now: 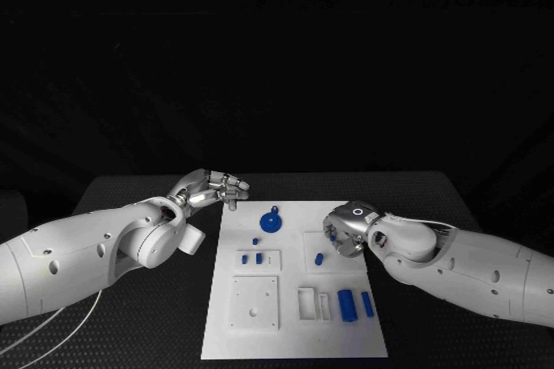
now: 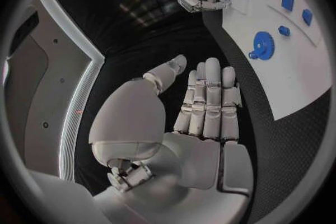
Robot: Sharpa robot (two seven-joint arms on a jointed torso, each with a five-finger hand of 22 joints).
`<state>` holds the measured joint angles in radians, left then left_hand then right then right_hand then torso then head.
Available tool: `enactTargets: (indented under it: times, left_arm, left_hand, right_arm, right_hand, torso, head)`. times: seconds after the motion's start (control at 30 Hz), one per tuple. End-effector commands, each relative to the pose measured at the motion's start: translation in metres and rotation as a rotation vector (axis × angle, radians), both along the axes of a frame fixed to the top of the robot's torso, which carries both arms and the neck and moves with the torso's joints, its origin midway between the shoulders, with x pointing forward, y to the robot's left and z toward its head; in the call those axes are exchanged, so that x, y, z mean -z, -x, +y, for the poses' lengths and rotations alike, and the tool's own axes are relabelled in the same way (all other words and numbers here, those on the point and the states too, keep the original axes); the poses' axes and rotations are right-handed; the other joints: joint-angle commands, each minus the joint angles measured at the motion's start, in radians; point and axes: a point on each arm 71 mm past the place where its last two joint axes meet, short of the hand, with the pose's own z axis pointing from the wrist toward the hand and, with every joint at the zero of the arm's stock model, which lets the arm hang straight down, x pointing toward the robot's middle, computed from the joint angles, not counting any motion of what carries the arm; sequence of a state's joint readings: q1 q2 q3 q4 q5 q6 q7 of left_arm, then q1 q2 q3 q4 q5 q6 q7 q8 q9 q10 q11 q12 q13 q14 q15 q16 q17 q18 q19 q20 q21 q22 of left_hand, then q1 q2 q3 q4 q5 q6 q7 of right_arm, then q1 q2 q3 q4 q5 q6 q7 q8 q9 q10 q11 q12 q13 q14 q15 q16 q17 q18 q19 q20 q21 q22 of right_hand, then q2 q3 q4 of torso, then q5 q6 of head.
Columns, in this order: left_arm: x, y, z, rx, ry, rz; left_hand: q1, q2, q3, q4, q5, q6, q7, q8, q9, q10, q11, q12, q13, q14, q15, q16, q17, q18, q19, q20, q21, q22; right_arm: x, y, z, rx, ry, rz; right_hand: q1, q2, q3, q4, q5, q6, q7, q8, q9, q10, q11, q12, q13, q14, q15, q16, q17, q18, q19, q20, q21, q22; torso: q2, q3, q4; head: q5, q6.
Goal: Assemble the parts on the task board
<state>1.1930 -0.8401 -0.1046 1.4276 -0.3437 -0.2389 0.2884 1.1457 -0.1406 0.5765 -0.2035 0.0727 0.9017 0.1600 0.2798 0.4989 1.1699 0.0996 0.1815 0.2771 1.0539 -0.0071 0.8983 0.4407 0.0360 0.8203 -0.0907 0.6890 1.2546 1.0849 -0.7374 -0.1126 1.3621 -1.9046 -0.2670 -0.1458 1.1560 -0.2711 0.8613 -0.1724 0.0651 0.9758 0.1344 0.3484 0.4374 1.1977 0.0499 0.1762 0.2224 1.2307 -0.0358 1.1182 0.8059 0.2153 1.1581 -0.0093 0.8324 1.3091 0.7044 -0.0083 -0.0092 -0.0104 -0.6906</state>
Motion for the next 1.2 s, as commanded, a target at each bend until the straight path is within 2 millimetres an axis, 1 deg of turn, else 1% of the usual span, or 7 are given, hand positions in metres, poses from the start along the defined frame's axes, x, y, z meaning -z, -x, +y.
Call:
enactTargets:
  times: [0.03,0.27,0.4,0.43,0.7,0.87,1.2]
  left_arm:
    - [-0.002,0.0,-0.002,0.017,0.017,0.0]
    - [-0.001,0.0,-0.002,0.017,0.015,0.004]
    - [-0.001,0.0,-0.003,0.019,0.016,0.004]
    - [-0.001,0.0,-0.003,0.019,0.016,0.004]
    - [-0.001,0.0,-0.002,0.017,0.014,0.004]
    - [-0.001,0.0,-0.002,0.017,0.014,0.005]
    - [-0.001,0.0,-0.002,0.016,0.014,0.005]
  left_hand:
    - [-0.008,0.002,-0.005,-0.001,-0.001,-0.009,-0.001,0.005,0.002,-0.009,0.0,0.004,-0.001,0.008,0.003,-0.005,-0.001,0.003,0.002,-0.009,-0.004,-0.001]
    - [-0.008,0.002,-0.006,-0.001,-0.001,-0.01,-0.001,0.005,0.002,-0.009,0.0,0.005,-0.002,0.008,0.003,-0.006,-0.001,0.003,0.002,-0.009,-0.005,-0.001]
    - [-0.008,0.002,-0.006,-0.002,-0.001,-0.01,-0.001,0.005,0.002,-0.01,0.0,0.005,-0.002,0.008,0.003,-0.007,0.0,0.003,0.002,-0.009,-0.005,-0.001]
    - [-0.008,0.002,-0.006,-0.002,0.0,-0.01,-0.001,0.005,0.002,-0.01,0.0,0.005,-0.002,0.008,0.003,-0.007,0.0,0.003,0.002,-0.009,-0.005,-0.001]
    - [-0.007,0.003,-0.006,-0.003,0.0,-0.011,-0.001,0.005,0.001,-0.01,0.0,0.006,-0.002,0.008,0.003,-0.008,0.0,0.002,0.002,-0.009,-0.006,-0.001]
    - [-0.007,0.003,-0.007,-0.004,0.0,-0.012,0.0,0.004,0.001,-0.011,0.0,0.007,-0.003,0.009,0.002,-0.009,0.0,0.002,0.002,-0.01,-0.007,-0.001]
    - [-0.006,0.004,-0.007,-0.005,0.0,-0.013,0.0,0.005,0.001,-0.011,0.0,0.008,-0.003,0.009,0.003,-0.011,0.001,0.002,0.003,-0.01,-0.008,-0.001]
  right_arm:
    - [0.003,0.0,-0.001,0.002,0.028,-0.002]
    - [0.005,0.0,-0.002,0.004,0.042,-0.008]
    - [0.007,0.001,-0.001,0.001,0.059,-0.024]
    - [0.008,0.001,-0.001,-0.001,0.063,-0.025]
    - [0.015,0.003,-0.001,-0.008,0.085,-0.047]
    - [0.014,0.005,0.002,-0.017,0.072,-0.056]
    - [0.012,0.007,0.004,-0.022,0.051,-0.081]
  right_hand:
    - [0.004,0.001,0.008,-0.001,-0.004,0.009,-0.002,0.002,0.001,0.029,0.019,-0.006,-0.002,0.002,-0.007,-0.002,-0.001,0.046,0.008,-0.002,-0.004,0.014]
    - [0.011,0.008,0.017,-0.01,-0.001,0.017,-0.006,0.006,0.001,0.042,0.016,-0.006,-0.001,0.003,-0.011,-0.002,-0.002,0.046,0.009,-0.003,-0.004,0.014]
    - [0.016,0.017,0.022,-0.018,-0.002,0.026,-0.01,0.01,0.003,0.055,0.012,-0.005,0.0,0.005,-0.014,-0.001,-0.001,0.046,0.012,-0.003,-0.003,0.015]
    - [0.018,0.019,0.025,-0.022,-0.003,0.031,-0.012,0.012,0.003,0.061,0.01,-0.003,0.001,0.007,-0.016,-0.001,-0.001,0.046,0.013,-0.003,-0.002,0.015]
    - [0.033,0.033,0.033,-0.044,-0.011,0.076,-0.03,0.032,0.011,0.114,-0.01,0.011,0.018,0.023,-0.036,0.007,0.004,0.046,0.031,-0.005,0.01,0.018]
    - [0.03,0.033,0.034,-0.049,-0.012,0.094,-0.038,0.038,0.013,0.133,-0.018,0.013,0.025,0.037,-0.043,0.013,0.008,0.046,0.044,-0.005,0.02,0.018]
    - [0.028,0.032,0.038,-0.053,-0.011,0.105,-0.042,0.04,0.014,0.142,-0.022,0.013,0.029,0.044,-0.047,0.014,0.01,0.046,0.051,-0.007,0.026,0.018]
  torso:
    - [0.0,-0.0002,0.001]
    - [0.0,-0.001,-0.0003]
    - [0.0,-0.0009,0.0]
    - [0.0,-0.0004,0.0003]
    - [0.0,-0.0007,0.0]
    - [-0.001,-0.0006,-0.0005]
    - [0.0,-0.0006,-0.0001]
  head:
    - [0.0,-0.002]
    - [-0.002,-0.002]
    - [-0.002,-0.002]
    - [-0.002,-0.002]
    - [-0.002,-0.005]
    - [-0.003,-0.005]
    - [-0.003,-0.004]
